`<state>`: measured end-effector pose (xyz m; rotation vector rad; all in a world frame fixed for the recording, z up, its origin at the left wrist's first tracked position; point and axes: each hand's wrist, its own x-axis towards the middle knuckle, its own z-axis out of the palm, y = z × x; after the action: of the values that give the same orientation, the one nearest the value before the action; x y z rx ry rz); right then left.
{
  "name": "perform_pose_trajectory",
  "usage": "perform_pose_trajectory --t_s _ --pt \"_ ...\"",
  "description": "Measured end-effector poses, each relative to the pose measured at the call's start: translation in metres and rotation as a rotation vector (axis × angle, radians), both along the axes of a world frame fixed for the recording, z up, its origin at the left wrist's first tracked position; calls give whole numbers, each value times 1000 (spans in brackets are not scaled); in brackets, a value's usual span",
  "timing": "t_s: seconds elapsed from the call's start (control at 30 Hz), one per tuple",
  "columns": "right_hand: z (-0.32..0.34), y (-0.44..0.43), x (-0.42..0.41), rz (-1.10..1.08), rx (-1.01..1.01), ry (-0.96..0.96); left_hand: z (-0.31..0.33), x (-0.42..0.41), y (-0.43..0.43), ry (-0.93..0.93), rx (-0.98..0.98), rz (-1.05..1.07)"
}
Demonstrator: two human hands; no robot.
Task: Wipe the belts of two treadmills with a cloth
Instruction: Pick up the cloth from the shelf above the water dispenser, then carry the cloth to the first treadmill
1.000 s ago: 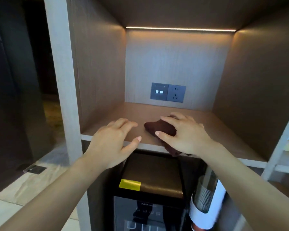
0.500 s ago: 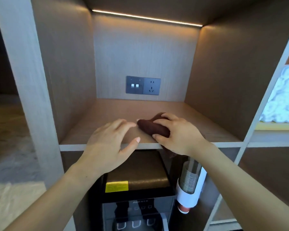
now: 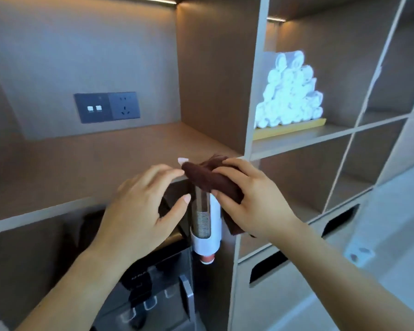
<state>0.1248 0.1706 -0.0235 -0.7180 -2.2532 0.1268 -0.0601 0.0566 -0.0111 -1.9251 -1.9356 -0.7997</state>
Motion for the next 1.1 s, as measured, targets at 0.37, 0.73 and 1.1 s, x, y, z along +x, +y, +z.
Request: perform_pose_trajectory --t_s 0.37,0.73,1.1 --pt "-124 -32 324 -488 -415 136 -95 302 89 -190 -186 -547" --pt "-193 -131 615 -1091 -631 336 -181 631 99 -68 -542 -1044" --pt "-243 -122 746 -1366 -725 485 -222 803 142 160 -673 -1291"
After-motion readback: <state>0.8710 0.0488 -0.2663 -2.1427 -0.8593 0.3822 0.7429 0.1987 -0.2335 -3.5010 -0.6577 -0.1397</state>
